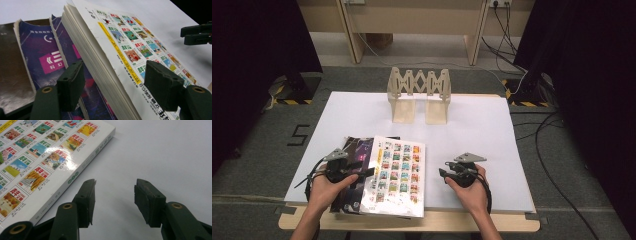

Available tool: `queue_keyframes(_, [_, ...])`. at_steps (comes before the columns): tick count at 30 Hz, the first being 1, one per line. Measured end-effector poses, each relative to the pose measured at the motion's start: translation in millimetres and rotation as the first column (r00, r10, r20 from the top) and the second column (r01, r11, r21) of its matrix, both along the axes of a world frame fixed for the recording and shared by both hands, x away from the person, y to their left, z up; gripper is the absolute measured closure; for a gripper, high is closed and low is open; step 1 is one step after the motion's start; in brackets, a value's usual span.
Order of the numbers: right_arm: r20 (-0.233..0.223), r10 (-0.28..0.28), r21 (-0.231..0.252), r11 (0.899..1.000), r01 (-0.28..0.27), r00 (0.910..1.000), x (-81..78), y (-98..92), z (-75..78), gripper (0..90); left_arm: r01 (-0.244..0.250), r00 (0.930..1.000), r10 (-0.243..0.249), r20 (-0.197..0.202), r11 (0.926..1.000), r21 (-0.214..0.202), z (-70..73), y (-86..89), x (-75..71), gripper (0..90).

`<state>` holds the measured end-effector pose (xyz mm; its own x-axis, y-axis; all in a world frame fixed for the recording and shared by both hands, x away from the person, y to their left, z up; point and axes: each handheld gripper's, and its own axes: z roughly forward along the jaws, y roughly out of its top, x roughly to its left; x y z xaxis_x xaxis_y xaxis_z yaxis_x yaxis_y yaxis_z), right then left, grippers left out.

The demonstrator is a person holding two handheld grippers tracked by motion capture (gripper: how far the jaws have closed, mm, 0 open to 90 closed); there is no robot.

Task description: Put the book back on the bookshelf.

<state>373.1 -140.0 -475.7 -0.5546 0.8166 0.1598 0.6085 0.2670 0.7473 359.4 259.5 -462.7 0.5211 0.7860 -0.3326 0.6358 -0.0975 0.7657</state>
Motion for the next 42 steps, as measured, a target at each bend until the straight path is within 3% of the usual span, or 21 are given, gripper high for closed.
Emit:
queue_keyframes(5, [-0.048,0.009,0.044,0.999,-0.007,0.9988,4.8,2.8,-0.4,51.1,0.001,0.9998,-0.001,-0.02,1.0,0.004,-3.3,-1.2,5.8,31.6])
queue_keyframes(9, [-0.083,0.038,0.059,0.998,-0.033,0.9958,8.8,10.1,3.6,50.9,-0.003,0.9995,0.004,-0.032,1.0,0.008,-5.6,-1.4,9.4,31.6])
queue_keyframes(11, [-0.107,0.067,0.09,0.994,-0.057,0.992,11.3,18.2,7.2,50.8,-0.01,0.9992,0.011,-0.039,0.9999,0.008,-6.8,-1.5,10.4,31.7])
queue_keyframes(23, [-0.182,0.116,0.086,0.991,-0.102,0.9764,14.0,49.4,5.7,49.4,-0.017,0.9987,0.017,-0.049,0.9998,-0.005,-10.6,-1.6,11.6,33.2])
queue_keyframes(25, [-0.215,0.124,0.097,0.99,-0.105,0.9688,15.2,55.2,4.4,48.0,-0.02,0.9983,0.02,-0.056,0.9998,-0.003,-11.2,-2.2,12.0,33.9])
queue_keyframes(31, [-0.247,0.13,0.11,0.988,-0.106,0.9602,16.4,59.5,0.1,46.4,-0.024,0.997,0.023,-0.074,0.9996,-0.012,-12.5,-5.9,14.6,35.9])
queue_keyframes(33, [-0.274,0.131,0.133,0.986,-0.098,0.9526,17.8,60.0,-1.3,45.2,-0.024,0.9964,0.022,-0.082,0.9995,-0.018,-12.8,-7.5,15.2,37.8])
queue_keyframes(38, [-0.305,0.117,0.18,0.982,-0.064,0.9451,19.6,60.3,-5.4,43.3,-0.022,0.9957,0.019,-0.091,0.9993,-0.03,-13.8,-9.3,16.0,39.5])
queue_keyframes(42, [-0.329,0.111,0.192,0.98,-0.049,0.9377,20.8,60.8,-6.6,41.5,-0.024,0.9948,0.021,-0.1,0.9991,-0.036,-14.2,-10.5,16.9,40.2])
